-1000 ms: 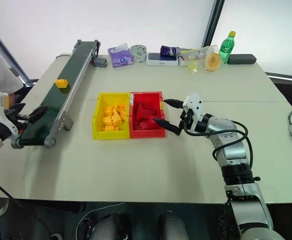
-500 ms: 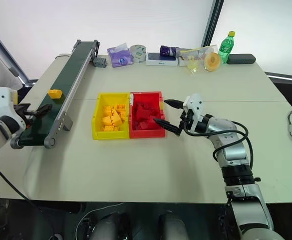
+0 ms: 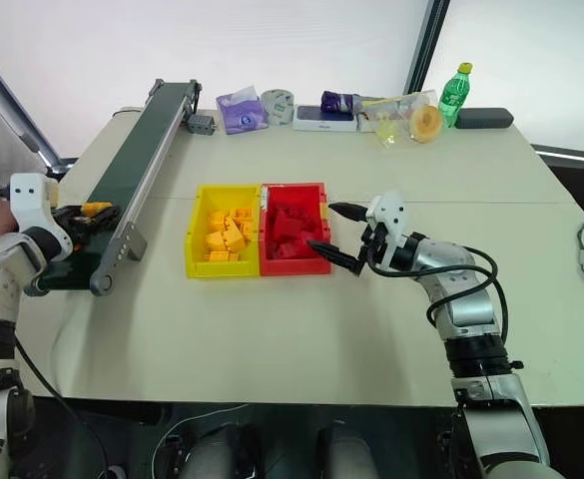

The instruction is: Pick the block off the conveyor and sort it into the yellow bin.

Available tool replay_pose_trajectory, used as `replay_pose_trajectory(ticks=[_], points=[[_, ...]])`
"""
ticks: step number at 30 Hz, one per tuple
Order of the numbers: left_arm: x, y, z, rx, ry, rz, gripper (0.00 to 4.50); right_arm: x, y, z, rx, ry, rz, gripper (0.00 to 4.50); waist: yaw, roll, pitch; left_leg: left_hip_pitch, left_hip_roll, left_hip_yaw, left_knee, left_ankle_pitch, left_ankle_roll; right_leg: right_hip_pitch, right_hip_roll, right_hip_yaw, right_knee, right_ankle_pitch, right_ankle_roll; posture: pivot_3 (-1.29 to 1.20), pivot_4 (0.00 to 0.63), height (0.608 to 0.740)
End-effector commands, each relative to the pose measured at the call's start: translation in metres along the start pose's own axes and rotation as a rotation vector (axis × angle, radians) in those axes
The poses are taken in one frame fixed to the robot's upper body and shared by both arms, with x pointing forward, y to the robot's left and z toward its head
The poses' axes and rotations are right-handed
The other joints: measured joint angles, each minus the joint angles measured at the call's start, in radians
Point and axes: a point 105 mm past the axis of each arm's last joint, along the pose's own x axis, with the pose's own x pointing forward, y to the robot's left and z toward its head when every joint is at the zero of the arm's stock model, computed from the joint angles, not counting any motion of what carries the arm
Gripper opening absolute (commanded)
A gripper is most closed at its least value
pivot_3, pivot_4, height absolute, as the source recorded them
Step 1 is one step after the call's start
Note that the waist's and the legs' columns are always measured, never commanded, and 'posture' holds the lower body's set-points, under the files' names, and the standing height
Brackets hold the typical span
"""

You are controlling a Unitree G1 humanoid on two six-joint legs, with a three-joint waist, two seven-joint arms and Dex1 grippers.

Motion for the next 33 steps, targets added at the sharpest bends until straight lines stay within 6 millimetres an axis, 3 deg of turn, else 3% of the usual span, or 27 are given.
replay_pose_trajectory(ticks=[1,3,6,8,10,14,16,19,20,22,33], points=[[-0.002,0.000,0.012,0.007,-0.041,0.003,2.14,-0.002,-0.003,0.018,-0.048,-0.047,-0.010,4.50,0.000,0.000,0.000,0.000,0.000,0.000,0.000,0.000,0.000,0.000,0.000,0.000,0.000,0.000,0.000,0.00,0.150,0.740],[-0.005,0.004,0.014,0.014,-0.051,0.027,1.28,-0.002,-0.003,0.018,-0.048,-0.047,-0.012,4.50,0.000,0.000,0.000,0.000,0.000,0.000,0.000,0.000,0.000,0.000,0.000,0.000,0.000,0.000,0.000,0.00,0.150,0.740],[-0.010,0.004,0.025,0.025,-0.088,0.024,1.33,-0.002,-0.004,0.018,-0.049,-0.047,-0.012,4.50,0.000,0.000,0.000,0.000,0.000,0.000,0.000,0.000,0.000,0.000,0.000,0.000,0.000,0.000,0.000,0.00,0.150,0.740],[-0.016,-0.007,0.033,0.010,-0.117,-0.047,1.33,-0.002,-0.004,0.018,-0.049,-0.048,-0.012,4.50,0.000,0.000,0.000,0.000,0.000,0.000,0.000,0.000,0.000,0.000,0.000,0.000,0.000,0.000,0.000,0.00,0.150,0.740],[-0.025,-0.031,0.046,0.028,-0.177,-0.183,1.33,-0.003,-0.004,0.018,-0.048,-0.048,-0.011,4.50,0.000,0.000,0.000,0.000,0.000,0.000,0.000,0.000,0.000,0.000,0.000,0.000,0.000,0.000,0.000,0.00,0.150,0.740],[-0.038,-0.059,0.057,0.100,-0.241,-0.326,1.33,-0.002,-0.004,0.018,-0.046,-0.049,-0.010,4.50,0.000,0.000,0.000,0.000,0.000,0.000,0.000,0.000,0.000,0.000,-0.001,0.001,0.001,0.000,0.000,0.00,0.150,0.740],[-0.041,-0.069,0.057,0.071,-0.231,-0.387,1.33,-0.002,-0.004,0.018,-0.044,-0.050,-0.009,4.50,-0.001,0.000,0.000,0.000,0.000,0.000,0.001,0.000,0.000,0.000,0.000,0.001,0.001,0.000,0.000,0.00,0.150,0.740],[-0.041,-0.090,0.052,0.162,-0.210,-0.475,1.33,-0.002,-0.003,0.018,-0.044,-0.050,-0.006,4.50,-0.001,0.000,0.000,0.000,0.000,0.000,0.001,0.000,0.000,0.000,0.000,0.001,0.001,0.000,0.000,0.00,0.150,0.740],[-0.041,-0.103,0.047,0.237,-0.199,-0.533,1.33,-0.002,-0.003,0.018,-0.044,-0.050,-0.005,4.50,0.000,0.000,0.000,0.000,0.000,0.000,0.001,0.000,0.000,0.000,0.000,0.001,0.001,0.000,0.000,0.00,0.150,0.740],[-0.044,-0.131,0.048,0.210,-0.218,-0.662,1.33,-0.002,-0.003,0.019,-0.045,-0.051,-0.007,4.50,0.003,0.000,0.000,0.000,0.000,0.000,0.000,0.000,0.000,0.000,0.000,0.001,0.001,0.000,0.000,0.00,0.150,0.740],[-0.013,-0.174,0.040,0.162,-0.236,-0.762,1.33,-0.006,-0.002,0.019,-0.049,-0.050,-0.034,4.50,0.001,0.000,0.000,0.000,0.000,-0.001,0.001,0.000,0.000,0.001,0.001,0.001,0.001,0.000,0.000,0.00,0.150,0.740]])
